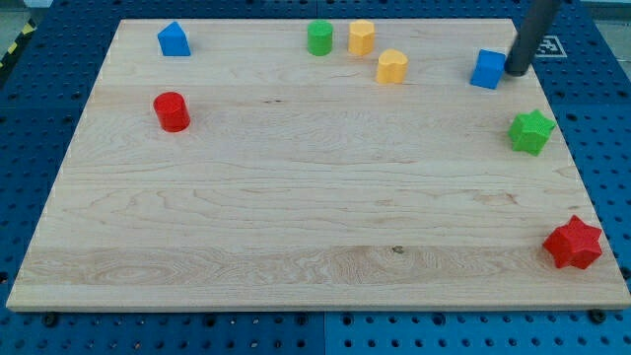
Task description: Move yellow heart horizontally right to yellow hexagon
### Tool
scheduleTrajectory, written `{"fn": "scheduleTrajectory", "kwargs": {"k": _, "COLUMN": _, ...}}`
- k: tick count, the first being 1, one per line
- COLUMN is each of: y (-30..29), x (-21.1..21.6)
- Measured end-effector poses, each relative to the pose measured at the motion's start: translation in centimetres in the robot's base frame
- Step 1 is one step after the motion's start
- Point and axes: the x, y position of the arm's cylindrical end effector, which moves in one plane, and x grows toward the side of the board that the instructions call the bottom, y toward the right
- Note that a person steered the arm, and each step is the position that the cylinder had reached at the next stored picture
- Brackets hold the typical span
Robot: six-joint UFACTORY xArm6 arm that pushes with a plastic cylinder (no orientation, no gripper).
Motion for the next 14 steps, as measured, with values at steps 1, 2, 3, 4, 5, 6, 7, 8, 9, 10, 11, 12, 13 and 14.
{"fn": "scheduleTrajectory", "kwargs": {"k": 1, "y": -5.4, "x": 2.5}}
{"fn": "scheduleTrajectory", "kwargs": {"k": 2, "y": -9.4, "x": 5.3}}
{"fn": "scheduleTrajectory", "kwargs": {"k": 3, "y": -9.4, "x": 5.7}}
{"fn": "scheduleTrajectory", "kwargs": {"k": 4, "y": -13.1, "x": 6.3}}
{"fn": "scheduleTrajectory", "kwargs": {"k": 5, "y": -19.0, "x": 4.6}}
{"fn": "scheduleTrajectory", "kwargs": {"k": 6, "y": -18.2, "x": 1.1}}
{"fn": "scheduleTrajectory", "kwargs": {"k": 7, "y": -12.5, "x": -0.8}}
{"fn": "scheduleTrajectory", "kwargs": {"k": 8, "y": -7.6, "x": -2.3}}
{"fn": "scheduleTrajectory", "kwargs": {"k": 9, "y": -7.7, "x": -2.5}}
{"fn": "scheduleTrajectory", "kwargs": {"k": 10, "y": -11.0, "x": -2.1}}
{"fn": "scheduleTrajectory", "kwargs": {"k": 11, "y": -10.9, "x": -3.8}}
{"fn": "scheduleTrajectory", "kwargs": {"k": 12, "y": -7.9, "x": -5.1}}
{"fn": "scheduleTrajectory", "kwargs": {"k": 13, "y": -5.6, "x": -5.3}}
{"fn": "scheduleTrajectory", "kwargs": {"k": 14, "y": -4.7, "x": -5.3}}
